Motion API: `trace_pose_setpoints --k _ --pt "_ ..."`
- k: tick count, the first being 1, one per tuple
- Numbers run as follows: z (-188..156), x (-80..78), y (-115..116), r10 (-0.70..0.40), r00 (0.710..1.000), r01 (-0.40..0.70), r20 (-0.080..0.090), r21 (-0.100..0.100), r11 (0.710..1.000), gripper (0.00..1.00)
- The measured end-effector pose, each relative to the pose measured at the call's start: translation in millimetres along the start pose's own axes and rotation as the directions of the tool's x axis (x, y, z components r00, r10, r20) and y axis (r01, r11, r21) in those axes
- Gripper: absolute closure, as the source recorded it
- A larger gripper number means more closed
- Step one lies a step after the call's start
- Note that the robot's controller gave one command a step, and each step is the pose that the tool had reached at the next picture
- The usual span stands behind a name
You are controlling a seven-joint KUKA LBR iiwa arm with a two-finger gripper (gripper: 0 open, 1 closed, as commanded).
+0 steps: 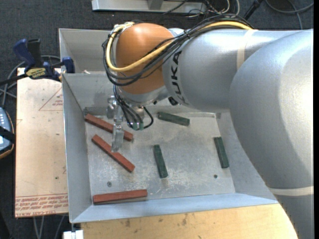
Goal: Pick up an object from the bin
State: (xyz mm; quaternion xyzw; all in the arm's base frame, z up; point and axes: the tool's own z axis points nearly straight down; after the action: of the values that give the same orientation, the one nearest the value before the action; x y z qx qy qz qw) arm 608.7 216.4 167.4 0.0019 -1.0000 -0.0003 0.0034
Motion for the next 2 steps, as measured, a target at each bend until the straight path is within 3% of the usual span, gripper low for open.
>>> trace_pose_setpoints --k 1,2 --pt "98.8 18.3 -2.4 0.142 0.99 -0.142 0.011 -0.004 0.99 0.0" --pt "97.4 17.0 -1.8 0.143 0.99 -0.143 0.01 -0.004 0.99 0.0"
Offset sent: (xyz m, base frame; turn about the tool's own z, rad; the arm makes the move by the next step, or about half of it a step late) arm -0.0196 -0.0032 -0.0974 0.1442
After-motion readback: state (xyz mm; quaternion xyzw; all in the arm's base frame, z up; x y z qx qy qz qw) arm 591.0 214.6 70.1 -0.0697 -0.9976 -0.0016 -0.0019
